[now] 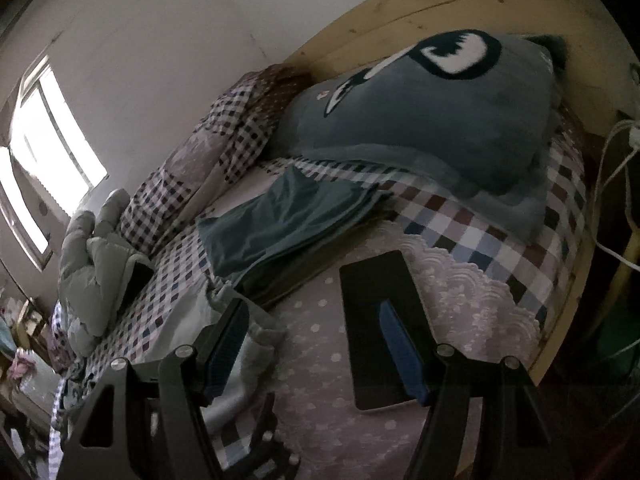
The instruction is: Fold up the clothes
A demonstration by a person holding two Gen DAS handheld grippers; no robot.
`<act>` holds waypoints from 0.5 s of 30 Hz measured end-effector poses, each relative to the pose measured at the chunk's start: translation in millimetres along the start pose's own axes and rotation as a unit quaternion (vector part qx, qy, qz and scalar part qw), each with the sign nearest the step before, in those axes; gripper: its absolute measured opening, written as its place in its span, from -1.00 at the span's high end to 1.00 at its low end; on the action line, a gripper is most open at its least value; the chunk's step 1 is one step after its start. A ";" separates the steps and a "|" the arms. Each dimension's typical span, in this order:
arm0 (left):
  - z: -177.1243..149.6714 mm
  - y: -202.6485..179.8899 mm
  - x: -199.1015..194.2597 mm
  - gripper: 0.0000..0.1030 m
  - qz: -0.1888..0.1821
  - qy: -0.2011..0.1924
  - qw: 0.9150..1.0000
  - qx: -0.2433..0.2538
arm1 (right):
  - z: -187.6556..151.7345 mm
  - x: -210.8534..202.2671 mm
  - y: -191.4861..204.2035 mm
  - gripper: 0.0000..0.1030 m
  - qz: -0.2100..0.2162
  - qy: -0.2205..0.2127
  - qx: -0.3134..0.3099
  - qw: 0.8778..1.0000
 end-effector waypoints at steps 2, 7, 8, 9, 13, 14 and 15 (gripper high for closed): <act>5.6 -1.1 9.9 -0.35 -0.002 0.008 1.000 -0.003 | 0.4 -0.8 -5.5 -0.40 0.001 0.000 0.007 1.000; 14.9 10.4 36.0 0.42 -0.027 0.053 0.998 -0.036 | -0.7 -0.9 -9.5 -0.40 0.003 0.004 0.011 1.000; 14.8 17.3 36.2 0.58 -0.041 0.054 0.997 -0.049 | -1.3 -0.9 -9.5 -0.40 0.004 0.004 0.011 1.000; 14.8 24.3 36.2 0.71 -0.054 0.056 0.995 -0.061 | -1.8 -0.9 -9.5 -0.40 0.004 0.005 0.012 1.000; 16.4 62.9 16.7 0.76 -0.104 0.025 0.987 -0.124 | -3.6 -0.9 -8.4 -0.40 0.009 0.008 0.012 1.000; 15.9 80.5 5.4 0.76 -0.116 0.007 0.982 -0.150 | -3.9 -1.0 -7.1 -0.40 0.011 0.008 0.011 1.000; 14.0 96.9 -2.4 0.77 -0.127 -0.002 0.976 -0.176 | -4.4 -0.5 -5.3 -0.40 0.014 0.008 0.009 1.000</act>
Point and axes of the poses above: each gripper's, at about its wrist camera, not at the fingertips, and x roughly the way its jaws point, y to its left, z to its top, the point moved 6 cm from there along x, roughly the way its jaws point, and after that the axes turned 10 degrees about z, right-handed, at the moved point
